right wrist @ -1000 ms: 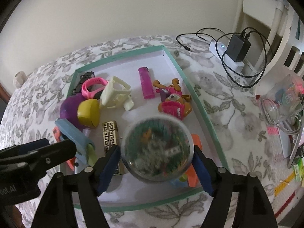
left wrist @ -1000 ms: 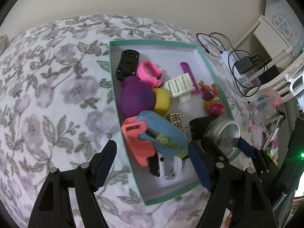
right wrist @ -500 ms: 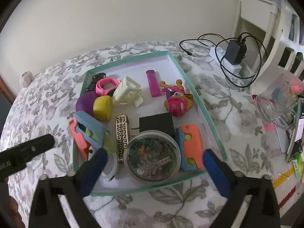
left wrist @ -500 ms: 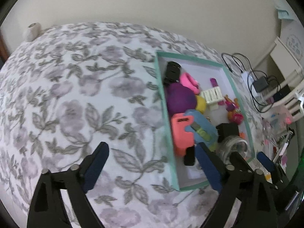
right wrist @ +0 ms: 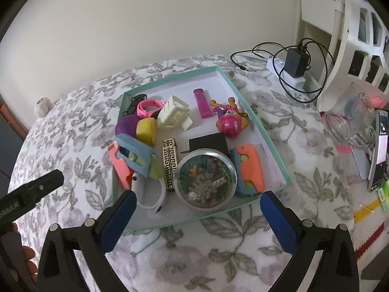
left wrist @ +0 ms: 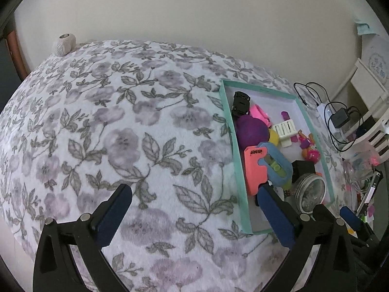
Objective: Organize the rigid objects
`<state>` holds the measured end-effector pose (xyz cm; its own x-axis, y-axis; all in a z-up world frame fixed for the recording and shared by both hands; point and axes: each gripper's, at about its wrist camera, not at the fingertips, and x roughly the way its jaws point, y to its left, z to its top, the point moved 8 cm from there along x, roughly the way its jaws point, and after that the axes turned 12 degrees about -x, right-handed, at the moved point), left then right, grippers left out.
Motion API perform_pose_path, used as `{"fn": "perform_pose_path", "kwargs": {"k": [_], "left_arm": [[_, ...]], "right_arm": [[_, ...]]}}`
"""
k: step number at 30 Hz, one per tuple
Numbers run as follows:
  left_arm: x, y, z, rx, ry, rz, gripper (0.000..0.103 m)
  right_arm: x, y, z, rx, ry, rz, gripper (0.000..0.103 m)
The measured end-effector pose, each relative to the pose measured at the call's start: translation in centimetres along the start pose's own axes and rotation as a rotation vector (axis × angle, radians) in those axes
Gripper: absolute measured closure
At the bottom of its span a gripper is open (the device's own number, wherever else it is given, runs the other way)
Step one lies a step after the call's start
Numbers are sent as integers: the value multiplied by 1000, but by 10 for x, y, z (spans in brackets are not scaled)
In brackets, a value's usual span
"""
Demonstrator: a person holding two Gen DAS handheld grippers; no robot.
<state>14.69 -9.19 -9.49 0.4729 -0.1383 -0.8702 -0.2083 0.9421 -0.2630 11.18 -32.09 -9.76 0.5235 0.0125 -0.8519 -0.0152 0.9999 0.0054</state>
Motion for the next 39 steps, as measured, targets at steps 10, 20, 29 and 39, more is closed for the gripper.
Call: {"fn": "perform_pose_path", "kwargs": {"k": [10, 20, 29, 39], "left_arm": [[-22, 8, -6, 3, -44, 8, 0], [-39, 17, -12, 19, -79, 27, 0], [-55, 23, -26, 65, -93, 60, 0], [-57, 31, -50, 84, -28, 97, 0]], "right_arm": [[-18, 9, -14, 3, -3, 14, 0], [-33, 16, -26, 1, -3, 17, 0], [-43, 27, -36, -26, 1, 20, 0], [-51, 30, -47, -31, 15, 11, 0]]}}
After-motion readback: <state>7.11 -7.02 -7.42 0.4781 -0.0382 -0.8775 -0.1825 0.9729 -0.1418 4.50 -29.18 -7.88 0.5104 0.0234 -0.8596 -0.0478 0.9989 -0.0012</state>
